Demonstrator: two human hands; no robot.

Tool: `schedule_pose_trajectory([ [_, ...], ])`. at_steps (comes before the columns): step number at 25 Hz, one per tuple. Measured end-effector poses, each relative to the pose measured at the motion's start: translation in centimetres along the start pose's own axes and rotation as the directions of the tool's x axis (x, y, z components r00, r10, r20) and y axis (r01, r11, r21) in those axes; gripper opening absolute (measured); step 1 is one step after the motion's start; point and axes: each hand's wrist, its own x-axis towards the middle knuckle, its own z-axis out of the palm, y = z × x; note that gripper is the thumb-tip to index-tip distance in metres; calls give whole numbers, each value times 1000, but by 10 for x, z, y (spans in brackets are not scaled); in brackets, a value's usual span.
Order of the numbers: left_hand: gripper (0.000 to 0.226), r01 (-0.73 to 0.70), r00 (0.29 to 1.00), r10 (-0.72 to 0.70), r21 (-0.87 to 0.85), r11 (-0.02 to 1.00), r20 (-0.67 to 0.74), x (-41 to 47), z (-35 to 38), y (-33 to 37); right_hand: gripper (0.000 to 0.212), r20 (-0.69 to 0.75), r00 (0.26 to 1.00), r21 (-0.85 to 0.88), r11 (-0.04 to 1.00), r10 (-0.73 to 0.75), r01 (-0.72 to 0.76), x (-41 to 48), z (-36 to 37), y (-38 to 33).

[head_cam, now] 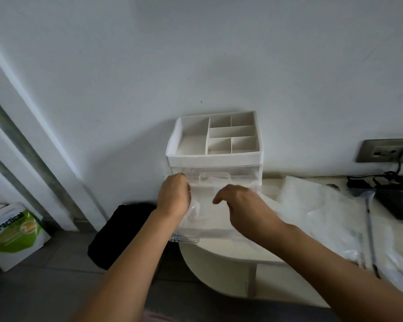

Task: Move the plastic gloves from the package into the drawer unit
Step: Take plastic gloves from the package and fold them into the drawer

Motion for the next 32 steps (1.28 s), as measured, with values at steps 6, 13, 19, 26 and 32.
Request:
schedule_pose_trajectory([
  [6, 13, -16, 1000, 14, 126, 992, 15, -3, -3, 2, 50, 436, 899, -54, 998, 51, -30, 24, 16, 14],
  [13, 9, -194, 977, 193, -5, 981, -94, -27, -23, 28, 59, 404, 913, -121, 992, 64, -16, 37, 31, 15],
  [19, 50, -97, 816, -26, 181, 979, 577, -15, 24, 24, 60, 419, 903, -192, 981, 89, -7, 36, 32, 18],
  [26, 71, -44, 798, -83, 195, 980, 598, -6, 24, 21, 69, 375, 825, 148, 852, 422, -503, 35, 30, 17],
  [32, 61, -66, 790, 76, -40, 997, 609, -17, 21, 44, 54, 337, 820, 315, 765, 463, -562, 40, 26, 14],
])
